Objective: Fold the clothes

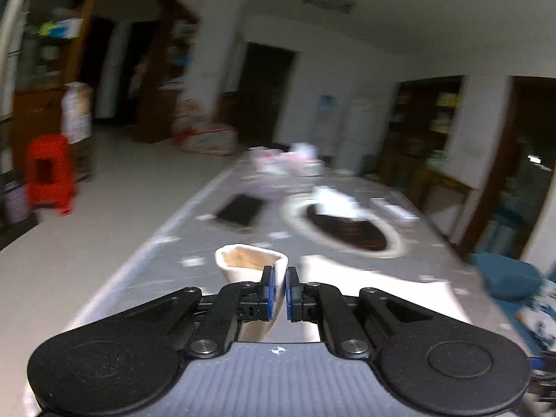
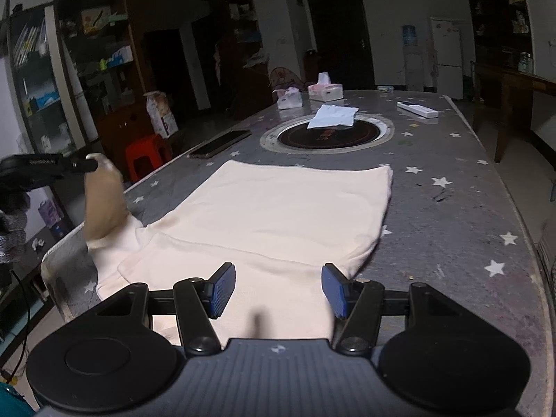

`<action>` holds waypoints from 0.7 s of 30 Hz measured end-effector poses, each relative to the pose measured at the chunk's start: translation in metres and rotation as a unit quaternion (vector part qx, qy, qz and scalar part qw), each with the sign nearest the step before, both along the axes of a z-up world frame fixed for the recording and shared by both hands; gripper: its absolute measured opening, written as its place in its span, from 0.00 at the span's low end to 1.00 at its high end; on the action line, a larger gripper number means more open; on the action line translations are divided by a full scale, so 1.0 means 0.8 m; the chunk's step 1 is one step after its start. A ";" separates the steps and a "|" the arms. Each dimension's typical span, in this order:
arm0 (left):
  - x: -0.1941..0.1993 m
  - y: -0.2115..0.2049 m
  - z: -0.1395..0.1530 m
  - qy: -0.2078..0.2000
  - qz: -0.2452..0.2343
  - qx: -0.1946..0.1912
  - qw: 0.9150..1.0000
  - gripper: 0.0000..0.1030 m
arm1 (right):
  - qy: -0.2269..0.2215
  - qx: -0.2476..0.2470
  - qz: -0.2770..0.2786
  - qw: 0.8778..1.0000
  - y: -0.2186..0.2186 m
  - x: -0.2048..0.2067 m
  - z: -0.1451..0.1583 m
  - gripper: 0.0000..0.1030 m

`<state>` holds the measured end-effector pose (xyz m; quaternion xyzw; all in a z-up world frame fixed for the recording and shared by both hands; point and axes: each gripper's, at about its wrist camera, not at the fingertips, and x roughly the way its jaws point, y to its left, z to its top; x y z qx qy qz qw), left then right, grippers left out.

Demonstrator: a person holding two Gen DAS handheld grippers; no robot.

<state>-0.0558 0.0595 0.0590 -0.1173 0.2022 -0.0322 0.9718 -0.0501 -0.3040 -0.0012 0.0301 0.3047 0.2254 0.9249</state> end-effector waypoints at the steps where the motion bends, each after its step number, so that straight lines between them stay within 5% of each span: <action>1: -0.001 -0.017 0.006 -0.004 -0.022 -0.001 1.000 0.07 | -0.001 0.002 -0.004 1.000 -0.004 -0.001 0.000 0.54; 10: 0.009 -0.141 0.004 0.010 -0.179 -0.028 0.983 0.07 | -0.002 0.028 -0.047 0.999 -0.048 -0.014 -0.005 0.54; 21: 0.031 -0.214 -0.070 0.089 -0.266 -0.021 0.960 0.12 | 0.007 0.035 -0.065 0.997 -0.067 -0.014 -0.011 0.54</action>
